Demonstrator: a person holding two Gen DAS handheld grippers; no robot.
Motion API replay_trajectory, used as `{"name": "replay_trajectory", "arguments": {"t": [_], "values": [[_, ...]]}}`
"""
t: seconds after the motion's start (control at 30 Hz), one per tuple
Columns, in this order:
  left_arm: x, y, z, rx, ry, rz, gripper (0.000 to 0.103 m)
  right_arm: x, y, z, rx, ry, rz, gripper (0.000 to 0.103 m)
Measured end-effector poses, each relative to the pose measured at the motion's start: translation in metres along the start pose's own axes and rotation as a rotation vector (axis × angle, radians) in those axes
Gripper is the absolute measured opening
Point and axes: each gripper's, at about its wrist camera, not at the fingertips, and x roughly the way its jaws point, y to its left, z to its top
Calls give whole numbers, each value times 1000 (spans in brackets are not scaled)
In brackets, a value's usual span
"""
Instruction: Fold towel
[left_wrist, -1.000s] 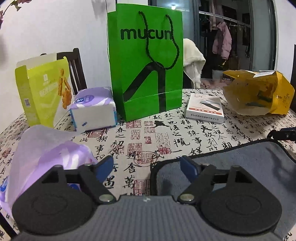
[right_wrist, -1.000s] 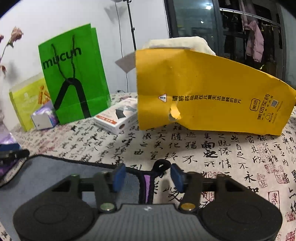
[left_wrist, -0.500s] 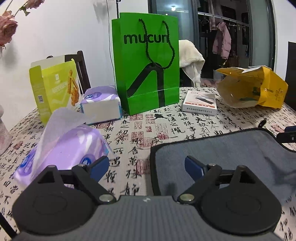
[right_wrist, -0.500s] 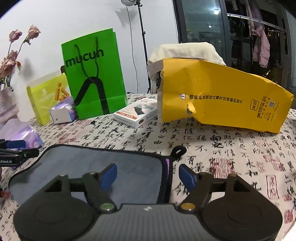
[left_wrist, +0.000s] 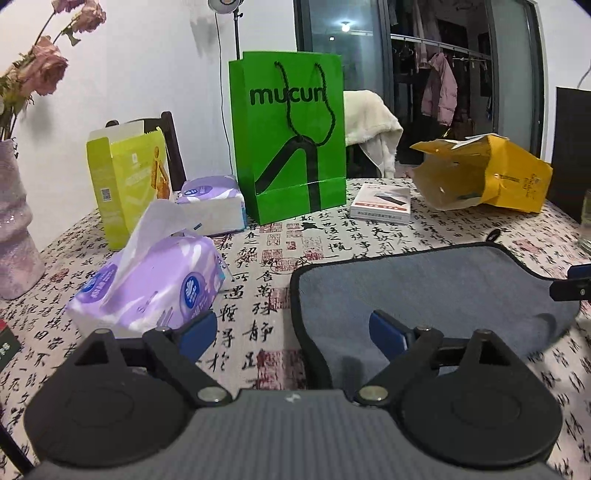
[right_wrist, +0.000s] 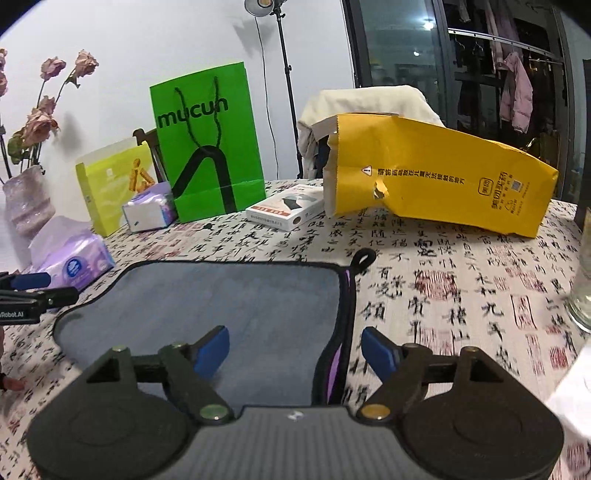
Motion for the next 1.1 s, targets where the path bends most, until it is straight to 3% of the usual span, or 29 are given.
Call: {"name": "replay_trajectory", "arguments": {"t": [0.8, 1.1], "values": [[-121, 5, -51, -27, -63, 18, 93, -104, 44, -55, 1, -46, 17, 80], [-179, 1, -74, -29, -108, 6, 96, -149, 72, -79, -6, -86, 17, 86]]}}
